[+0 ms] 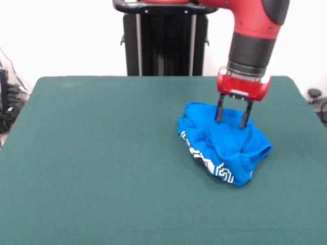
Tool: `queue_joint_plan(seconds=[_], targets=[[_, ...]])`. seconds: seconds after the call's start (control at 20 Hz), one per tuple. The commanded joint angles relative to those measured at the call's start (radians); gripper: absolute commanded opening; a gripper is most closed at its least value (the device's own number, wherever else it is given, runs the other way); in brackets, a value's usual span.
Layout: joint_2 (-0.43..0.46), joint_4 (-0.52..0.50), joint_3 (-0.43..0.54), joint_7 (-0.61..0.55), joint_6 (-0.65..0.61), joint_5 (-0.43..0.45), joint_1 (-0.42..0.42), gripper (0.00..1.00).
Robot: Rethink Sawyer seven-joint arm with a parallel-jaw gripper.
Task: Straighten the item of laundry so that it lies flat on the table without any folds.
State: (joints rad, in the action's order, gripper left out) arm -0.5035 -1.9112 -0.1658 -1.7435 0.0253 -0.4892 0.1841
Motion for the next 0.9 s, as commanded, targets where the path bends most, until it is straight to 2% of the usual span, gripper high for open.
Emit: queue_joint_plan(seconds=[0.05,0.3,0.4,0.45,0.6,0.7,0.8,0.9], targets=[[0.103,0.018,0.157,-0.241,0.100,0.029,-0.079,1.00],[0.129,0.017,0.188,-0.289,0.115,-0.022,-0.079,1.00],[0.128,0.025,0.182,-0.262,0.096,-0.018,-0.078,1.00],[0.128,0.026,0.182,-0.254,0.104,-0.015,-0.077,0.00],[0.115,0.015,0.210,-0.255,0.103,0.002,-0.098,0.00],[0.063,-0.032,0.224,-0.304,0.095,-0.022,-0.100,0.00],[-0.001,-0.067,0.216,-0.300,0.026,-0.038,-0.094,0.00],[-0.055,-0.082,0.165,-0.291,-0.071,-0.069,-0.048,0.00]])
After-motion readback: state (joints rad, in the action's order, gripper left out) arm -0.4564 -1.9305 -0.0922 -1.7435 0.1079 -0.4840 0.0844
